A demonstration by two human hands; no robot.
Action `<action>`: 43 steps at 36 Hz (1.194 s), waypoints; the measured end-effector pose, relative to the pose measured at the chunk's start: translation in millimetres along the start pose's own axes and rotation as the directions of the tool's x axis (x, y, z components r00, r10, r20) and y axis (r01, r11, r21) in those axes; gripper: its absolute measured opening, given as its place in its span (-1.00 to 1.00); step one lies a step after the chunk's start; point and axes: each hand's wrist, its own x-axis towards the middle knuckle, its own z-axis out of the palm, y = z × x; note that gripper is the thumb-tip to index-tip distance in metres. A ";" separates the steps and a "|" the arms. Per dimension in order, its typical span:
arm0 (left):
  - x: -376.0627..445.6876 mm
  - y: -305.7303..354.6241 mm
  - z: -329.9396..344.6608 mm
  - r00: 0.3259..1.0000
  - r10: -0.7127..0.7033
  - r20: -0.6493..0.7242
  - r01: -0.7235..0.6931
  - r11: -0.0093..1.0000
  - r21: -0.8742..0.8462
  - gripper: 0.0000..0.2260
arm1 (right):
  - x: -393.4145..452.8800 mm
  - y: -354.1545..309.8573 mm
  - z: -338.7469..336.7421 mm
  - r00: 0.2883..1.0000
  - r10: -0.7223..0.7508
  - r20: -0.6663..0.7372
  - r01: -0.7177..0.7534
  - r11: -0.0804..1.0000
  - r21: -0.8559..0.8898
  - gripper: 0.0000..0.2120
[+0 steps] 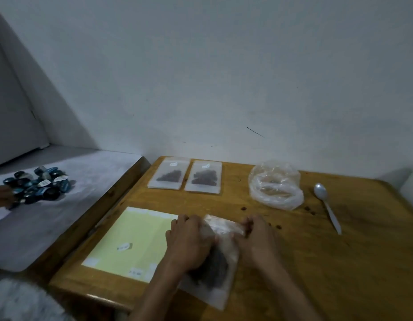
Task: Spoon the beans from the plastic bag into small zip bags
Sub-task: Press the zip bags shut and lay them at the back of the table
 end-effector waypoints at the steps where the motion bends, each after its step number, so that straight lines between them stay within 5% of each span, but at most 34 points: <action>1: -0.8 0.5 -0.7 1.000 0.008 -0.007 -0.008 0.999 -0.054 -0.59 | -1.1 1.2 -0.6 1.000 0.009 -0.019 -0.007 0.994 0.112 -0.82; 4: -4.9 3.2 -6.3 0.999 0.000 -0.050 -0.018 0.931 -0.364 -0.57 | -2.3 -0.8 -8.6 0.998 -0.012 -0.062 0.035 0.923 0.383 -0.81; 8: -10.2 8.2 -25.1 0.999 -0.027 0.024 0.036 0.647 -0.762 -0.61 | -5.2 -22.7 -25.6 0.992 -0.125 -0.003 0.098 0.765 0.637 -0.75; 11: -18.7 5.7 -46.1 0.997 0.047 0.065 0.035 0.464 -0.885 -0.64 | -5.9 -40.8 -27.3 0.974 -0.226 -0.003 0.170 0.727 0.666 -0.74; 15: -29.7 -10.8 -69.9 0.999 0.034 0.039 0.024 0.369 -0.929 -0.77 | -3.3 -62.2 -10.5 0.964 -0.265 0.005 0.194 0.718 0.669 -0.75; 21: -41.7 -52.8 -98.1 0.957 -0.255 -0.135 -0.022 0.402 -0.915 -0.72 | -0.9 -82.7 42.7 0.955 -0.291 0.050 0.226 0.829 0.512 -0.97; 29: -55.4 -125.0 -140.0 0.733 -0.623 -0.273 -0.070 0.330 -0.941 -0.81 | -14.5 -97.7 117.1 0.856 -0.362 0.369 0.384 0.923 0.016 -0.89; 34: -62.8 -142.3 -148.9 0.653 -0.679 -0.336 -0.099 0.363 -0.927 -0.82 | -23.8 -110.3 147.7 0.849 -0.331 0.412 0.437 0.878 -0.196 -0.82; 43: -66.0 -148.1 -142.9 0.691 -0.650 -0.318 -0.094 0.355 -0.930 -0.78 | -27.6 -116.1 176.9 0.894 -0.262 0.364 0.381 0.871 -0.309 -0.76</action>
